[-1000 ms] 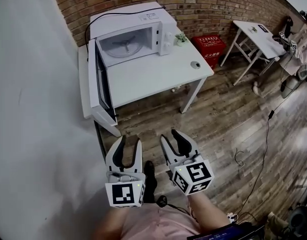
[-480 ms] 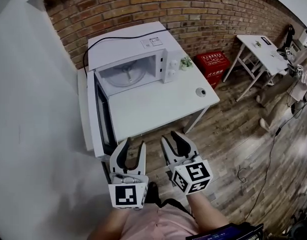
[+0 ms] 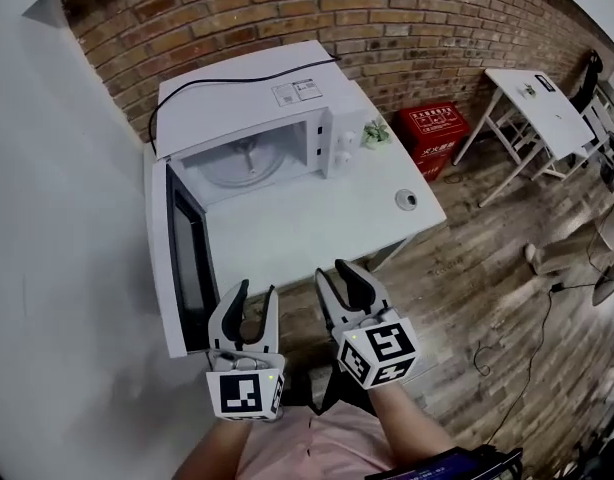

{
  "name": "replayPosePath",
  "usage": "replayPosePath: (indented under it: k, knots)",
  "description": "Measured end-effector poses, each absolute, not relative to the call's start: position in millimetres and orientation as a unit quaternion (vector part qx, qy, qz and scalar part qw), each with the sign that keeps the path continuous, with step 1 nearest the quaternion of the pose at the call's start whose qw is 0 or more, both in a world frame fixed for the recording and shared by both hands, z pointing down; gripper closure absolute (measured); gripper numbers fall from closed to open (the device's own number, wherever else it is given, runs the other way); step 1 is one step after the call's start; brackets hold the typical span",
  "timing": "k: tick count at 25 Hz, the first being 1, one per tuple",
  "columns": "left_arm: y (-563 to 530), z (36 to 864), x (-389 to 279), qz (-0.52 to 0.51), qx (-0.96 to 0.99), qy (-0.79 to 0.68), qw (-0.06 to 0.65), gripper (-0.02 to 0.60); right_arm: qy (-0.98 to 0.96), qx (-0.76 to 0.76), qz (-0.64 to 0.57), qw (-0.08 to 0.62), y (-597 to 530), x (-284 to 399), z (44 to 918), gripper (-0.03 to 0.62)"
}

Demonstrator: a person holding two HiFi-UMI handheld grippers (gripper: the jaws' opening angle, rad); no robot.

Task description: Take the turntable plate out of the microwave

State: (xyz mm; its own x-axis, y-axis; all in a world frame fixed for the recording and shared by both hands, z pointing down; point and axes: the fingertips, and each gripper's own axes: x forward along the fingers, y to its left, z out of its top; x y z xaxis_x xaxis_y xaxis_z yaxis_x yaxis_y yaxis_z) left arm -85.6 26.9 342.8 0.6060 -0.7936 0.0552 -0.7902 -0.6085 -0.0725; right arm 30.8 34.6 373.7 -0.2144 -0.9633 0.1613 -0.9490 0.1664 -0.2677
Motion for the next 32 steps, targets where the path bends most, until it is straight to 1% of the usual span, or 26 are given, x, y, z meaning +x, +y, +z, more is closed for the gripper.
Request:
replayPosePath:
  k: [8,17,23,29,32]
  knots:
    - [-46.5,348.0,-59.8,-0.047,-0.857,0.512,0.019,0.425,0.810,-0.559,-0.175,0.013,-58.4,56.1,385.2,0.453]
    - [-98.6,324.7,-38.7,-0.041,-0.818,0.572,0.032,0.425,0.851,-0.496,-0.173,0.018,-130.5,69.9,364.4,0.454]
    - [-119.3,313.2,-45.3,-0.033,-0.799,0.599,0.039,0.425,0.869,-0.467,-0.164,0.013,-160.4,58.7,354.1,0.454]
    - [-146.9,319.9,-60.9,-0.031,-0.791,0.610,0.001,0.428,0.872,-0.454,-0.183,-0.004,-188.9,39.0,366.5,0.451]
    - [-162.5,334.9,-70.4,-0.042,-0.794,0.606,0.000,0.428,0.869,-0.451,-0.204,-0.015,-204.6,28.8,383.7,0.450]
